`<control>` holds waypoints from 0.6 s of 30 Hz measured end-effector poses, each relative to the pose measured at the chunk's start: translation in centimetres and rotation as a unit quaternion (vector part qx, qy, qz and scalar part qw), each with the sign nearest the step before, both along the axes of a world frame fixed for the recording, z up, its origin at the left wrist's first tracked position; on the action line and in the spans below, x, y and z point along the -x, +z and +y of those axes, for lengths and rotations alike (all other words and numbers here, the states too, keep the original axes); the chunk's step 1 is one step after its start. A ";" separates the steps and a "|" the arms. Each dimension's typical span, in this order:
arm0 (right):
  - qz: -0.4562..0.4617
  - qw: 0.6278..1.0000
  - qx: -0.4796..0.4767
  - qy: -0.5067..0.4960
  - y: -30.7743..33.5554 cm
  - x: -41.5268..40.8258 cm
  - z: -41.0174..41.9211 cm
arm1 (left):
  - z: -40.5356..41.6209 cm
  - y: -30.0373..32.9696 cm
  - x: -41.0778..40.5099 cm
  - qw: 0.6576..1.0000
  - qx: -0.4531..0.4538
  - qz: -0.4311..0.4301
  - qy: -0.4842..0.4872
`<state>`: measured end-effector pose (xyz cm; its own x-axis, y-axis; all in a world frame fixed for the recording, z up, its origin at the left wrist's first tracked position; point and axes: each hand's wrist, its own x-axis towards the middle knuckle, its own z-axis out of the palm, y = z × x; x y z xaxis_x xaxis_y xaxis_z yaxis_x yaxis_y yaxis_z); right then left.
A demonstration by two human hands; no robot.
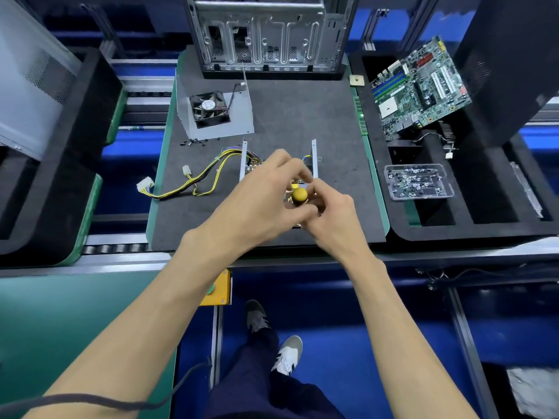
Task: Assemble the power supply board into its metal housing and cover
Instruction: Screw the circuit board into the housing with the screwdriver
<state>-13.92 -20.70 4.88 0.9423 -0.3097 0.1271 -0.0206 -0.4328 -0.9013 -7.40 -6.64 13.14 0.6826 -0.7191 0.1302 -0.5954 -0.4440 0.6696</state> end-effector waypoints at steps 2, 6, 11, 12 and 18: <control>-0.005 1.000 0.000 -0.001 -0.1 0.0 0.1 | -0.1 0.0 0.1 1.000 0.008 -0.007 0.026; -0.005 1.000 0.002 0.022 0.0 0.2 0.2 | 0.1 0.3 -0.1 0.998 -0.023 -0.021 -0.061; 0.010 1.000 -0.010 0.008 0.0 0.3 0.3 | 0.1 -0.6 0.3 0.999 -0.013 -0.012 0.040; 0.016 1.000 -0.007 0.005 -0.1 0.2 0.3 | 0.1 -0.7 0.4 0.998 -0.005 -0.016 0.057; -0.011 1.000 -0.008 0.016 0.0 0.3 0.2 | 0.4 -0.6 0.4 0.998 -0.027 -0.055 -0.029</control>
<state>-14.22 -20.47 4.88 0.9489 -0.2815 0.1427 0.0124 -0.4186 -0.9081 -7.76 -6.27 12.51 0.6242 -0.7643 0.1622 -0.6890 -0.4406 0.5755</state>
